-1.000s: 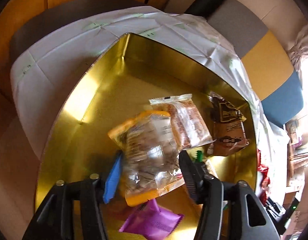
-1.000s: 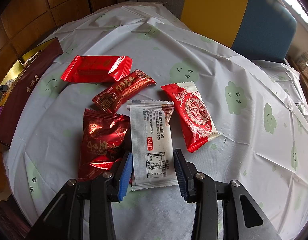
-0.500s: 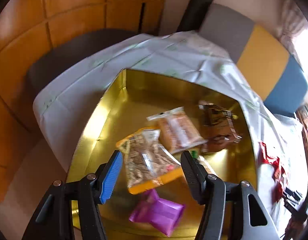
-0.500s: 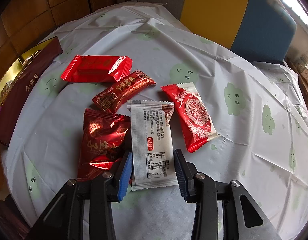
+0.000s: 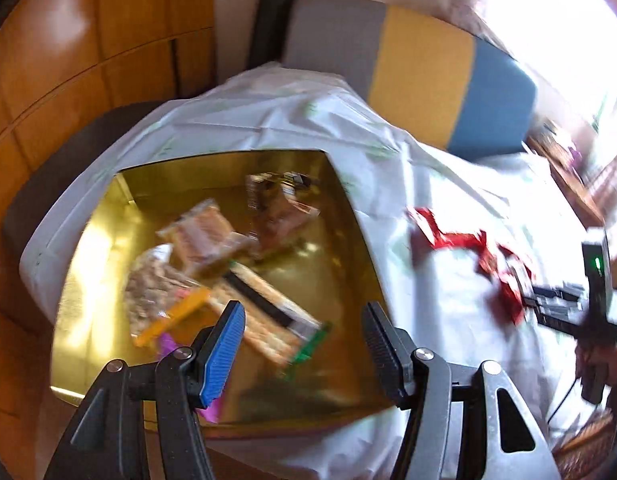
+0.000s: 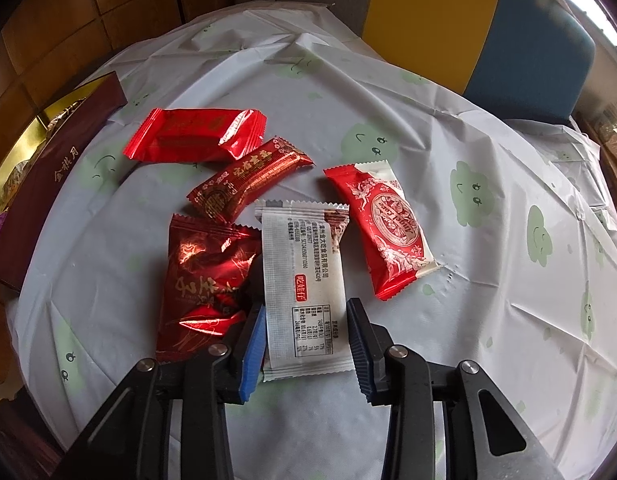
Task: Organize snacks
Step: 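Lower the nut pack into the tin and open the left tool, then carry the white pack with the right tool into the tin and release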
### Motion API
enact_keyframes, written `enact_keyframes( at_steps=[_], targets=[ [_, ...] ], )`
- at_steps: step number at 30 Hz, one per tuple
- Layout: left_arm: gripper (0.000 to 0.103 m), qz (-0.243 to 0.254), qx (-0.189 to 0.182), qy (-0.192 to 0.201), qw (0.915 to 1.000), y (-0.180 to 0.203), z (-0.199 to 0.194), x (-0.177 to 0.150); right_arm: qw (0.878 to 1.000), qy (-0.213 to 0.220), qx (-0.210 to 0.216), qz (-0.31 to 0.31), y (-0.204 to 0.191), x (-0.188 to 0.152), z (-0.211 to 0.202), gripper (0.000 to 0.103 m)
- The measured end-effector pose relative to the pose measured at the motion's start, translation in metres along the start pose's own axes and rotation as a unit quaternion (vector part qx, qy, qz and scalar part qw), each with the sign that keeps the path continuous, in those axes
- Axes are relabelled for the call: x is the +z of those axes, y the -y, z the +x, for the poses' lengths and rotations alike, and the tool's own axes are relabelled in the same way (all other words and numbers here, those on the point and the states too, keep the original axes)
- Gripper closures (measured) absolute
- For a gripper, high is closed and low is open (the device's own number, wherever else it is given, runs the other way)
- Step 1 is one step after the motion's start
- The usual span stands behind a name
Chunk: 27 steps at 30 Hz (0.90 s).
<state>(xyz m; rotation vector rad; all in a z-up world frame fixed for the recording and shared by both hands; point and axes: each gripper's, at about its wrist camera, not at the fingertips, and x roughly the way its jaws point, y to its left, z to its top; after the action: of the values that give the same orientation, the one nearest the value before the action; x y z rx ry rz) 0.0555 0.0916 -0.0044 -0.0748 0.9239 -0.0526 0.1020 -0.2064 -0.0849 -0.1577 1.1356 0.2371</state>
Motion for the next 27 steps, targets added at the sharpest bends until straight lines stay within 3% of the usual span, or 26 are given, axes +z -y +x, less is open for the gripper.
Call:
enact_keyframes(
  at_steps=[8,13,20,27],
  targets=[
    [0.041,0.049,-0.008,-0.003,0.9987,0.039,0.0,-0.019,1.0,0.007,-0.021,-0.017,-0.006,-0.001,-0.001,0.062],
    [0.041,0.058,0.001,0.014,0.9982,0.043,-0.002,-0.025,0.999,0.011,-0.026,-0.021,-0.006,-0.001,-0.002,0.064],
    [0.041,0.021,0.026,0.034,0.9989,0.008,-0.01,-0.022,1.0,0.004,-0.019,0.008,0.005,-0.001,-0.007,0.065],
    [0.041,-0.045,0.062,0.05,0.9958,-0.049,-0.015,-0.019,0.998,0.046,0.01,0.045,0.003,0.01,-0.046,0.065]
  ],
)
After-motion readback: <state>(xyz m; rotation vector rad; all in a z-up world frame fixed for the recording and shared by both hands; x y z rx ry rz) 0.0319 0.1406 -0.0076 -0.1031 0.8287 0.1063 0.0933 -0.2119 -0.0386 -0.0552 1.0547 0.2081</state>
